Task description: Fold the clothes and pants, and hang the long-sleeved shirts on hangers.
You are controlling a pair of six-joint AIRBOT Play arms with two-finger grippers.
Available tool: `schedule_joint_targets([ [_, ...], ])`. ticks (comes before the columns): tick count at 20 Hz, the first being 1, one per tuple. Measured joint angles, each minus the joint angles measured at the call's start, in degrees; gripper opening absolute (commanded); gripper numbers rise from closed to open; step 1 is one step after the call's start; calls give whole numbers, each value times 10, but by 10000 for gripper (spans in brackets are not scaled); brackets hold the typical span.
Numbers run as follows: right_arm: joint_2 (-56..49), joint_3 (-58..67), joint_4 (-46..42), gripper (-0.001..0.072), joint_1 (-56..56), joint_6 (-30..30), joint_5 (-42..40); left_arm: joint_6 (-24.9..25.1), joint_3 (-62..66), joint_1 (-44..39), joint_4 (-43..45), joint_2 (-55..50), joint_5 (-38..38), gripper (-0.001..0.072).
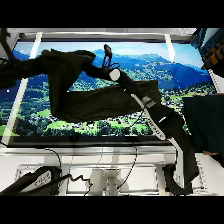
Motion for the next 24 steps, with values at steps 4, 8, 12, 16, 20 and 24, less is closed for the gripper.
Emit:
schedule_joint_targets([
  [4, 2, 0, -3, 26, -12, 0, -24, 0, -57, -58, 14, -18, 1, 15],
  [8, 5, 0, -13, 27, -17, 0, -32, 0, -113, -154, 18, -71, 59, 245],
  [12, 28, 0, -25, 27, -29, -10, -26, -7, -133, -229, -25, -134, 70, 696],
  [16, 73, 0, -50, 28, -57, -29, 10, -10, -138, -221, -80, -144, 40, 684],
  [20, 123, 0, -87, 28, -99, -69, 97, -10, -139, -108, -64, -108, 5, 684],
  [24, 152, -1, -134, 28, -155, -101, 223, -10, -140, 57, 38, -70, -63, 685],
])
